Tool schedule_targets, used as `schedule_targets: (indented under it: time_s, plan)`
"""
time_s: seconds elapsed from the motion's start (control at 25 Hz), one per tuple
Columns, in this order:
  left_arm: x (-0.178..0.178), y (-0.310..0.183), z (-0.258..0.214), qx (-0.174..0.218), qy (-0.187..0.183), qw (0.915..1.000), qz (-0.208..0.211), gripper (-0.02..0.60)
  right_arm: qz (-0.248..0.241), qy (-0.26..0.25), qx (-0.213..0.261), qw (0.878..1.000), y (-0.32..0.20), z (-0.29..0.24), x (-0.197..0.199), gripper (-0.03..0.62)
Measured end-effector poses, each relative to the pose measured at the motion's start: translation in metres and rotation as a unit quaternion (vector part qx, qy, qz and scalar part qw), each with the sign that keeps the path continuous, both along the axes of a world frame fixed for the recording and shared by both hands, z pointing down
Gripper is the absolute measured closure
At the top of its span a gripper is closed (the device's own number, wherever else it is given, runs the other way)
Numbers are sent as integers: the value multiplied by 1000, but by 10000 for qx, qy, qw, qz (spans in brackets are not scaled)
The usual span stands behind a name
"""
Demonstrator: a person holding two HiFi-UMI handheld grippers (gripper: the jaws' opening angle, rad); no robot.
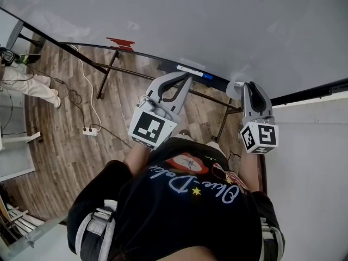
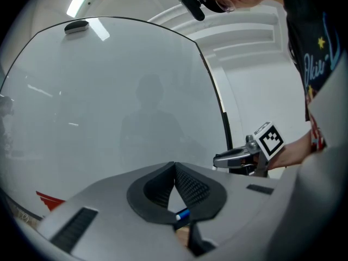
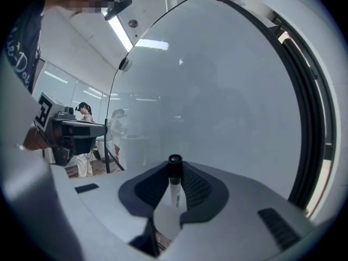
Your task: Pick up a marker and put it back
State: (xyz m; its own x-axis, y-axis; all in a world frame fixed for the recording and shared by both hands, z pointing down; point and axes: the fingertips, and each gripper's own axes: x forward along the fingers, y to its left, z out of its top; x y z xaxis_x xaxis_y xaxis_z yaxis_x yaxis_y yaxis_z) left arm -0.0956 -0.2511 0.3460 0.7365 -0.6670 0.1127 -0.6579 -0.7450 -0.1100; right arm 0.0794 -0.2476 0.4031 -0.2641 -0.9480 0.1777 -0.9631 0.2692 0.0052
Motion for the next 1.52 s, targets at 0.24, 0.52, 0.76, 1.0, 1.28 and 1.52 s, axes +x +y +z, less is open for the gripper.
schedule_targets:
  time_s: [0.24, 0.52, 0.76, 1.0, 1.28, 1.52]
  plan:
    - [3, -1, 2, -21, -7, 10000, 29, 578, -22, -39, -47, 10000, 3, 3, 1, 528]
    - [11, -1, 3, -4, 40, 10000, 89, 577, -72, 22, -118, 9999, 10, 7, 3, 526]
    - [14, 1, 1, 11, 87, 9999, 130, 578, -65, 91, -231, 9997, 16, 11, 4, 526]
    - [17, 5, 2, 3, 105, 9998, 174, 578, -21, 119, -288, 9995, 21, 13, 6, 526]
    - [20, 10, 1, 3, 91, 9997, 232, 578, -7, 187, -387, 9991, 26, 16, 8, 525]
    - [20, 13, -1, 19, 95, 9997, 237, 578, -12, 253, -453, 9987, 28, 18, 7, 525]
